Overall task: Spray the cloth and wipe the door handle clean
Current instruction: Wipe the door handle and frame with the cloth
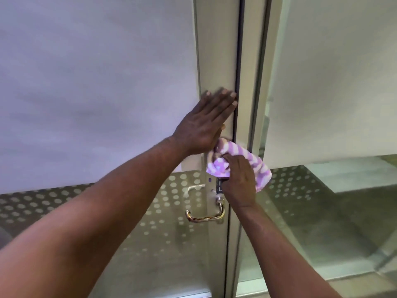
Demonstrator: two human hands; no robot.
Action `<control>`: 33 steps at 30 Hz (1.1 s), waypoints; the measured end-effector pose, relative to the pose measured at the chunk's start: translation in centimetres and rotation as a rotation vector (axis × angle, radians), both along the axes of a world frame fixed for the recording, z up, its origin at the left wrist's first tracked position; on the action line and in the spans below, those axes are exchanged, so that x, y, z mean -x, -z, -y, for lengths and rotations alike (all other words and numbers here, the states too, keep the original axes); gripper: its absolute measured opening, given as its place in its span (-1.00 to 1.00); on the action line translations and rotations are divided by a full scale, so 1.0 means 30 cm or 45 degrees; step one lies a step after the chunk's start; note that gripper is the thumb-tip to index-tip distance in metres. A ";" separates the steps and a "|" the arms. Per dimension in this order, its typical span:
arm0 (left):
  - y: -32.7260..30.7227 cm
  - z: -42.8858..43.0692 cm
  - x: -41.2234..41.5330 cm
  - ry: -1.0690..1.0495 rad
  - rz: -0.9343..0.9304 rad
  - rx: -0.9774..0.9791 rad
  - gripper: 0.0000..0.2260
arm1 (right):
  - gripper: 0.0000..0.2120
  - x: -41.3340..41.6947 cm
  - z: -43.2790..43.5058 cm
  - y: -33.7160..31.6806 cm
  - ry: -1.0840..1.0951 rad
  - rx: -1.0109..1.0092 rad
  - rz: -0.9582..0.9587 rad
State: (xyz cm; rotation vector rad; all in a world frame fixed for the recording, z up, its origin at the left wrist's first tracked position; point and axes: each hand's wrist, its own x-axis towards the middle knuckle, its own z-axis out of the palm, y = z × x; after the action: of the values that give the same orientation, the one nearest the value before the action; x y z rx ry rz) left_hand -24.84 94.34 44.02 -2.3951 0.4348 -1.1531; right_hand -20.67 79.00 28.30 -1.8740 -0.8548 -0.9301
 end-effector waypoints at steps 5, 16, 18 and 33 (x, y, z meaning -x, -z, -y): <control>0.033 -0.040 -0.032 -0.012 0.101 -0.050 -0.48 | -0.48 -0.020 -0.034 0.040 -0.025 0.095 -0.161; 0.045 -0.047 -0.051 -0.038 0.136 -0.065 -0.50 | -0.46 0.061 0.028 0.217 -0.240 0.501 -0.417; 0.045 -0.045 -0.051 -0.047 0.145 -0.060 -0.50 | -0.48 0.060 0.043 0.198 -0.263 0.524 -0.388; 0.041 -0.041 -0.050 -0.076 0.149 -0.076 -0.51 | -0.52 0.026 0.000 0.121 -0.308 0.587 -0.146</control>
State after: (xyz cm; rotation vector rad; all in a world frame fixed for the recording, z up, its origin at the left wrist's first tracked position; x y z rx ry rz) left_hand -23.34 95.58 42.79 -2.2605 0.3518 -1.2288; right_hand -21.43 78.99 24.68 -2.1214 -1.2717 -0.4969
